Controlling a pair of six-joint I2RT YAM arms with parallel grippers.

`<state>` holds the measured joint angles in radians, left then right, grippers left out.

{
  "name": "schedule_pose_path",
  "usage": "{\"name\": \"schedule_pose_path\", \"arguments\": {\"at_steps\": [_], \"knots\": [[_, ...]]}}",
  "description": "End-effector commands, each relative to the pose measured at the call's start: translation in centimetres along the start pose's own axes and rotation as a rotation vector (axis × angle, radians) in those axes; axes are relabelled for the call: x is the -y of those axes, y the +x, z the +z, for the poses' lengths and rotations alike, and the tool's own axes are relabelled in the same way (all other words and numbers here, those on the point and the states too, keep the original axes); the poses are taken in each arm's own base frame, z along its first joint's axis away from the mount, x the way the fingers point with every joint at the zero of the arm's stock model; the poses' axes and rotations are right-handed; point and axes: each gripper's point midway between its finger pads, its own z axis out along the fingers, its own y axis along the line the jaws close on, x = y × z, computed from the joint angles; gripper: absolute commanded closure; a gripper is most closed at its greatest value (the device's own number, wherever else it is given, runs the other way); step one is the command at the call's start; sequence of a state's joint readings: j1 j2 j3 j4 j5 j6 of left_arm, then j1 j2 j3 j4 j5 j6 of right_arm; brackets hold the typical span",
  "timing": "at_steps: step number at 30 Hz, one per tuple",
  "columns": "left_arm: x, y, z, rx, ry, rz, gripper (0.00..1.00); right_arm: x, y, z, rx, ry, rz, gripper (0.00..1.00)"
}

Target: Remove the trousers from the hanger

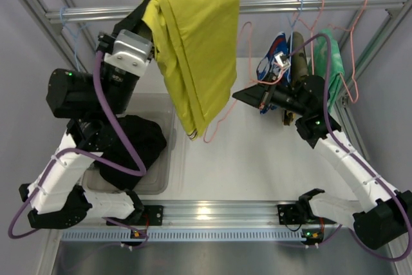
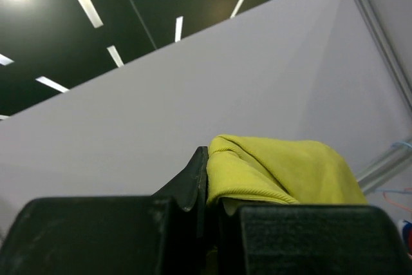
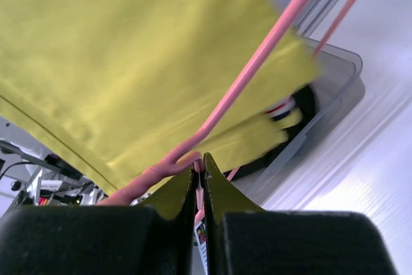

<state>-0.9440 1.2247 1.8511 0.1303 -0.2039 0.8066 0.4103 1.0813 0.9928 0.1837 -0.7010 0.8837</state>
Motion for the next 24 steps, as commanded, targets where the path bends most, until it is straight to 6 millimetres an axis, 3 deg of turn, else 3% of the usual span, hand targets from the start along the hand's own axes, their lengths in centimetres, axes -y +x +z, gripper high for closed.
{"name": "schedule_pose_path", "arguments": {"at_steps": [1,6,10,16,23,24], "knots": [[-9.7,-8.3,-2.0,0.229,-0.268,0.046,1.0,-0.7,-0.2,-0.5,0.013,-0.005,-0.065,1.0],[-12.6,-9.2,-3.7,0.212,-0.329,0.152,1.0,-0.7,-0.1,-0.8,0.006,0.008,-0.081,1.0],[-14.3,-8.1,-5.3,0.126,-0.353,0.23,1.0,-0.9,-0.3,-0.9,0.007,0.014,-0.098,1.0],[-14.9,-4.2,-8.9,-0.105,-0.324,0.394,1.0,-0.8,-0.5,-0.7,0.006,0.022,-0.105,1.0],[-16.0,0.5,-14.6,-0.426,-0.297,0.488,1.0,-0.8,-0.7,0.0,-0.005,0.015,-0.109,1.0],[-16.8,1.1,-15.9,-0.494,-0.334,0.492,1.0,-0.6,-0.6,0.2,-0.008,0.019,-0.107,1.0]]}}
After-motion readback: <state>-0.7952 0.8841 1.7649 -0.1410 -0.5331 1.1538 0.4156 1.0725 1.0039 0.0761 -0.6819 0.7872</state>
